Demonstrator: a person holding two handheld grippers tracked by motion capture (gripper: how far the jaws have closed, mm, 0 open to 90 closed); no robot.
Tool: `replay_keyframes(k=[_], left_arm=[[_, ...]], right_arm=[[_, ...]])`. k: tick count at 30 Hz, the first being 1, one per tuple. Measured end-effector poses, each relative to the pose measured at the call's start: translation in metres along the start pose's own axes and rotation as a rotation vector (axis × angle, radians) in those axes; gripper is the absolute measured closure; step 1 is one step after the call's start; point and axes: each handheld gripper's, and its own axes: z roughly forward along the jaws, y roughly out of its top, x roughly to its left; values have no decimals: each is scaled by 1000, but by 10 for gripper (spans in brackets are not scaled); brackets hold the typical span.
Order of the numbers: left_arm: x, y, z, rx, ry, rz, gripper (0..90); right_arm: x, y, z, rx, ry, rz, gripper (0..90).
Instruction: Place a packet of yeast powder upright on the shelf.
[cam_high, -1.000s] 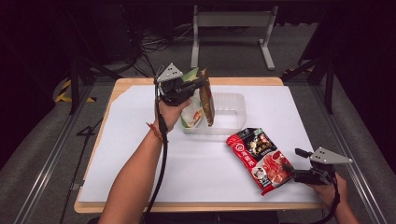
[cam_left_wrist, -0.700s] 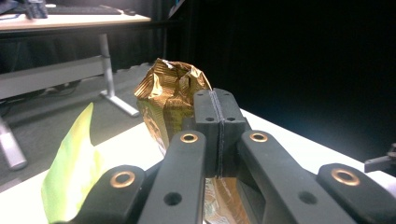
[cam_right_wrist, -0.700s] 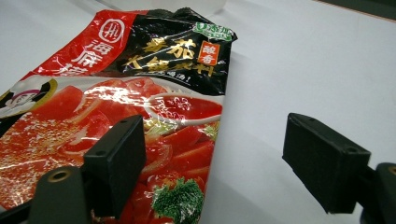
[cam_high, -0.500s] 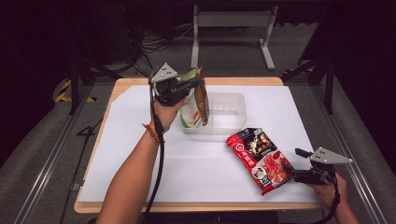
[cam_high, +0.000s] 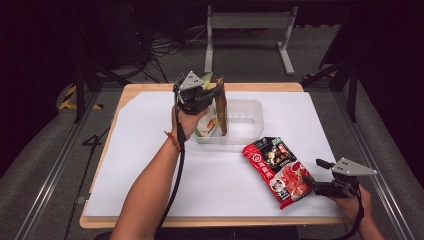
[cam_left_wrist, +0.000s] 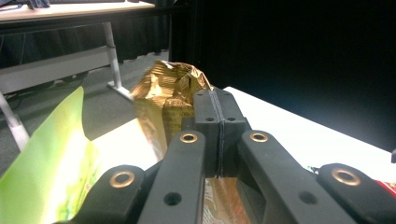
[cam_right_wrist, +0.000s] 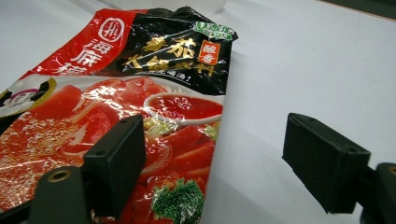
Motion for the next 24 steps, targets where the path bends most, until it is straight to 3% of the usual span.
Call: replay_keyframes(k=[8,12,16,24], left_arm=[[1,-17,9,37,16,7,900],[2,-22,7,23,4,-13,899],[1,-27,5,13,20,2,899],[0,-12,15,24,87,66,899]], right_arm=[[0,0,-1,-2,0,4,217],[0,0,0,0,-2,-3,217],[0,0,0,-1,0,1,217],[1,0,1,2,2,-2,217]])
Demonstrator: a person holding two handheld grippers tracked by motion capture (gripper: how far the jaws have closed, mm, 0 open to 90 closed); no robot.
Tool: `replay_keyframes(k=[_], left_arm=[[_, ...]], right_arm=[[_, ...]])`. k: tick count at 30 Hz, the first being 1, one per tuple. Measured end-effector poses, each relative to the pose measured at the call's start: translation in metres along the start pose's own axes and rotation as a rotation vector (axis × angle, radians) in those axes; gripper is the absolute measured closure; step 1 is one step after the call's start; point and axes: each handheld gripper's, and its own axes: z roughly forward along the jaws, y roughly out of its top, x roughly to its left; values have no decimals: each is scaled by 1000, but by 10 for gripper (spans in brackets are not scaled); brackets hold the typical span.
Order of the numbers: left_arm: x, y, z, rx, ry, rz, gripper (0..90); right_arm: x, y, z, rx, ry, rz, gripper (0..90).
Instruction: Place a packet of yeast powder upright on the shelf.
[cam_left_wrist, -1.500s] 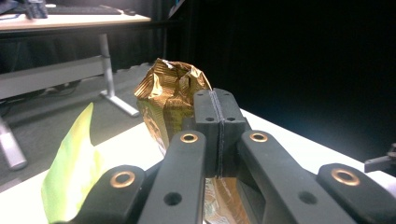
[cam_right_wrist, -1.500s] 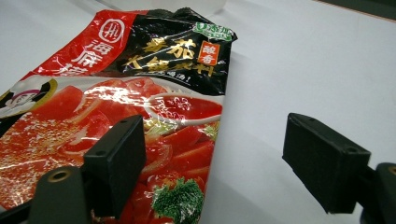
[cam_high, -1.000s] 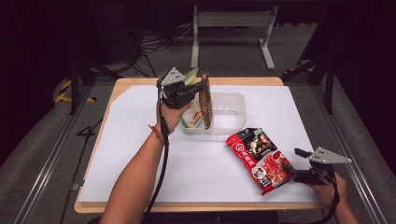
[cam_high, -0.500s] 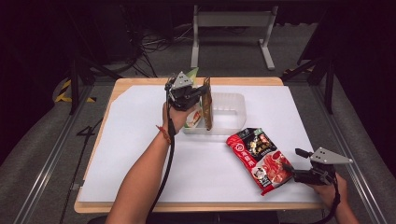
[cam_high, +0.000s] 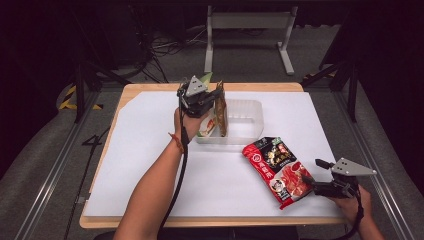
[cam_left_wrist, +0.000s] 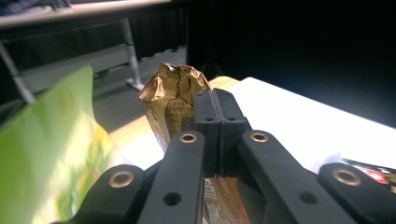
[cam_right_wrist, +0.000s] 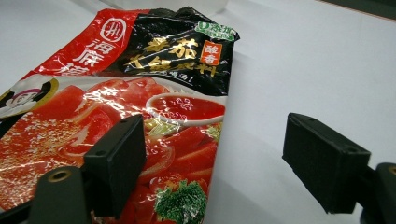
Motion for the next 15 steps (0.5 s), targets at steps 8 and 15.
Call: replay_keyframes(k=[8,15], left_arm=[[-4,-4,11,23,36,12,898],[-7,-14,5,29,-5,10,896]], right_arm=[[-1,-1,-2,-5,-1,5,217],[-1,-1,-1,-3,-1,5,217]])
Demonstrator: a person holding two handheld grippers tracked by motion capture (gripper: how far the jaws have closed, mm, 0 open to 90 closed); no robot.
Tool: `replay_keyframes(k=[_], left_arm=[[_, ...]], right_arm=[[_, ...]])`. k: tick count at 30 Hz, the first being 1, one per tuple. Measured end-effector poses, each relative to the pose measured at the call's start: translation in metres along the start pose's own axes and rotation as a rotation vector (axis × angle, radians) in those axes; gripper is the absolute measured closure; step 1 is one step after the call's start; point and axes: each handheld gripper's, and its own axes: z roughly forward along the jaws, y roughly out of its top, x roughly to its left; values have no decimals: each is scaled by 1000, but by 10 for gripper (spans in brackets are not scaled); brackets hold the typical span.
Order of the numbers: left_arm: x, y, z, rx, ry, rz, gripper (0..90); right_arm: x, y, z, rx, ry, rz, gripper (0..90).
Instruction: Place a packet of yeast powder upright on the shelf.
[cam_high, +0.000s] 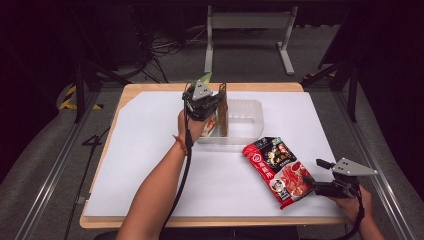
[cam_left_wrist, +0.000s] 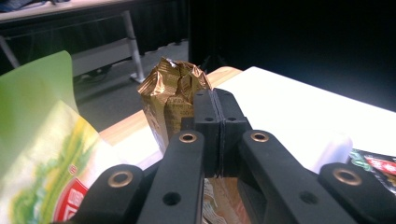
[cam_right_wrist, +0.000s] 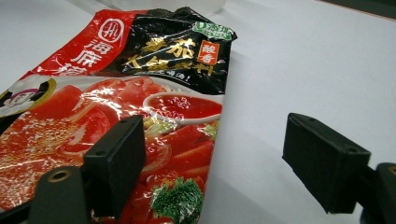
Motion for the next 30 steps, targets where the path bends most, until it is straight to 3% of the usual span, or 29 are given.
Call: replay_keyframes(k=[6,17,26,30], left_arm=[[-6,-3,-5,8,-36,16,895],[-9,-13,-15,0,-79,2,893],[-10,-16,-19,18,-93,37,892],[-10,-19,-19,12,-112,28,892]], right_arm=[[1,1,1,3,0,1,216],[0,1,1,5,-1,-2,215],[-1,2,3,7,-5,4,215],[-1,2,4,10,-7,1,215]])
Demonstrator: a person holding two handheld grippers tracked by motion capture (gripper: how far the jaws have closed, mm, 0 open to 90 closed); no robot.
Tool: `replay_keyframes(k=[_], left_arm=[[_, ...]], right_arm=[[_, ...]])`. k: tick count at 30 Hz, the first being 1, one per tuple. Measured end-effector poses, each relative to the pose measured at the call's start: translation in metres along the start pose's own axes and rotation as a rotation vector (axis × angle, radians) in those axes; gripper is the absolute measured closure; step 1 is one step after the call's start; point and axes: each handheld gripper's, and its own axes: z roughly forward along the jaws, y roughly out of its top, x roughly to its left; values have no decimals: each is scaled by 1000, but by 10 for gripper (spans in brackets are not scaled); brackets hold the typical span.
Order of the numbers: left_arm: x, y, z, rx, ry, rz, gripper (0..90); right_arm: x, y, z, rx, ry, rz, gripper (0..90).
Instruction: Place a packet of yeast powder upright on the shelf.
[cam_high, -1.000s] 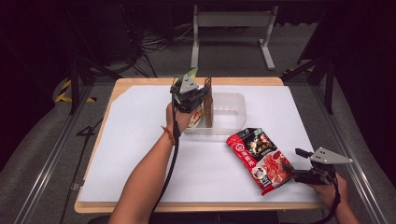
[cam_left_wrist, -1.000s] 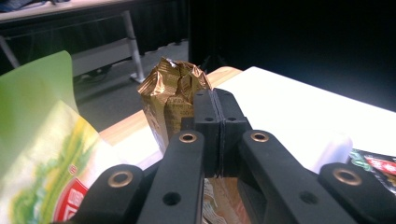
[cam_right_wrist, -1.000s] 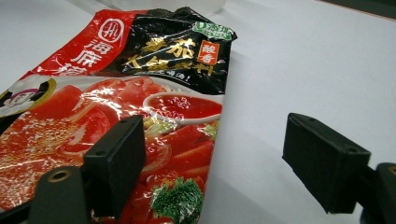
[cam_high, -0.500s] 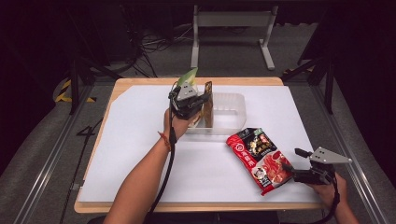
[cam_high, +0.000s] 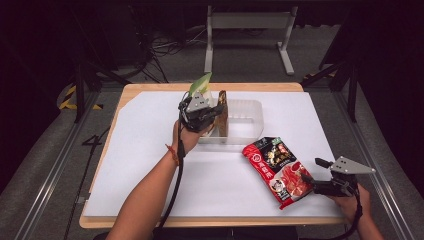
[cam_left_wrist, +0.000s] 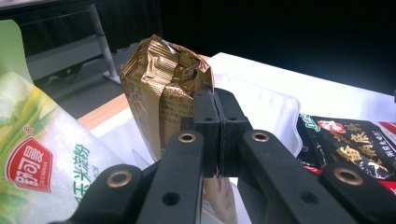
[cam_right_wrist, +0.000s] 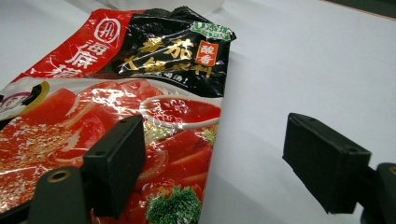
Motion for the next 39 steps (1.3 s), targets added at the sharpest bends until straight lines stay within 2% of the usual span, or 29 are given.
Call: replay_keyframes(k=[9,24,33,39], left_arm=[[-4,0,-1,20,-1,22,891],[-4,-1,-3,19,-1,22,888],[-6,-1,-6,21,2,37,872],[-7,2,-13,20,-3,68,830]], right_arm=[[0,0,0,-2,-2,1,215],[1,2,2,2,2,-2,215],[1,2,2,-1,3,-6,218],[1,2,2,-4,8,-3,223]])
